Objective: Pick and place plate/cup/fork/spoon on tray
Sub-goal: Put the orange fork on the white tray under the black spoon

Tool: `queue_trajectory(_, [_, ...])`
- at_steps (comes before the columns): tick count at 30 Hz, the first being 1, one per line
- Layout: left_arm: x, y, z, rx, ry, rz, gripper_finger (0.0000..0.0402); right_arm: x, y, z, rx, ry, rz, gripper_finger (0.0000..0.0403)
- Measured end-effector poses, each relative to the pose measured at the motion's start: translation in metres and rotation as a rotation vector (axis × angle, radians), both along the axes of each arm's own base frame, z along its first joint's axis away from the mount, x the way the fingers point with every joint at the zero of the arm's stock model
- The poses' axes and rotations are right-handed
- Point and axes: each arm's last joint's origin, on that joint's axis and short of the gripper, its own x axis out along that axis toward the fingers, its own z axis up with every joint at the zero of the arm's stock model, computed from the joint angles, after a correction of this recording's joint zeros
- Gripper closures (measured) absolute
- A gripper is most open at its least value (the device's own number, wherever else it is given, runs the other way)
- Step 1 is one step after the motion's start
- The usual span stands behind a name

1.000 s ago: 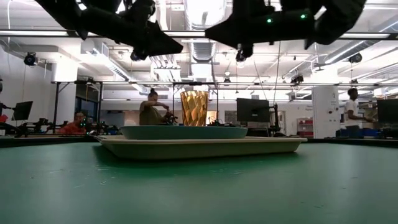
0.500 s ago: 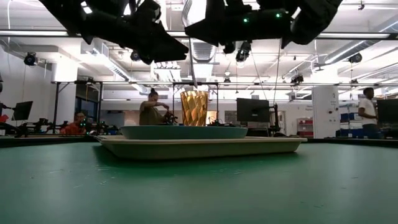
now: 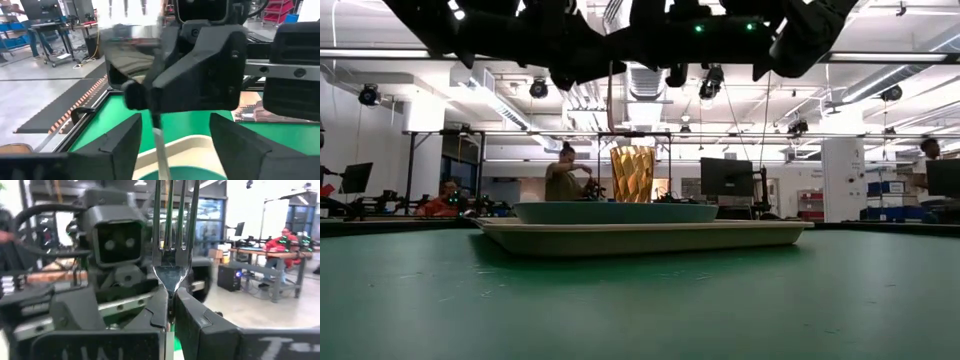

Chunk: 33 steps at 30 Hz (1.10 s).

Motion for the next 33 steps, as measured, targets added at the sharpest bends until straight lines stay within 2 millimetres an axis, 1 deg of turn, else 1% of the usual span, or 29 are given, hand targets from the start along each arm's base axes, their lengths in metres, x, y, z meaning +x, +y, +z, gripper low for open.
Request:
queue_trajectory(2, [0.0, 0.0, 0.0, 0.001, -0.002, 0.014, 0.0212, 0.0, -0.001, 0.0, 0.007, -0.004, -0.029, 0.039])
queue_trajectory(5, [0.0, 0.001, -0.001, 0.003, 0.001, 0.049, 0.0263, -0.001, -0.002, 0.0, 0.011, -0.009, -0.066, 0.039])
queue_trajectory(10, [-0.001, 0.003, -0.002, 0.004, 0.007, 0.098, 0.0369, -0.001, -0.002, 0.0, 0.022, -0.013, -0.068, 0.039])
queue_trajectory(11, [-0.001, 0.003, -0.002, 0.002, 0.006, 0.1, 0.0384, -0.001, -0.002, 0.0, 0.025, -0.014, -0.068, 0.039])
queue_trajectory(12, [-0.001, 0.003, -0.002, -0.004, 0.005, 0.102, 0.0391, -0.001, -0.002, 0.0, 0.024, -0.012, -0.068, 0.039])
queue_trajectory(15, [-0.001, 0.003, -0.002, -0.007, 0.006, 0.103, 0.0397, -0.001, -0.002, 0.0, 0.028, -0.011, -0.066, 0.0382])
queue_trajectory(17, [-0.001, 0.003, -0.002, -0.018, 0.005, 0.1, 0.0399, -0.001, -0.002, 0.0, 0.057, -0.018, -0.056, 0.0365])
queue_trajectory(21, [-0.002, 0.003, -0.005, -0.025, 0.033, 0.096, 0.0401, -0.003, -0.002, 0.003, 0.125, 0.009, -0.008, 0.0312])
queue_trajectory(26, [-0.006, 0.002, -0.008, -0.036, 0.097, 0.08, 0.0401, -0.013, -0.001, 0.013, 0.155, 0.115, 0.0, 0.0247])
queue_trajectory(30, [-0.01, -0.001, -0.009, -0.053, 0.169, 0.031, 0.0401, -0.025, 0.002, 0.024, 0.086, 0.221, 0.05, 0.0215])
queue_trajectory(33, [-0.013, -0.004, -0.01, -0.077, 0.208, -0.076, 0.0401, -0.032, 0.005, 0.031, 0.015, 0.279, 0.149, 0.0205])
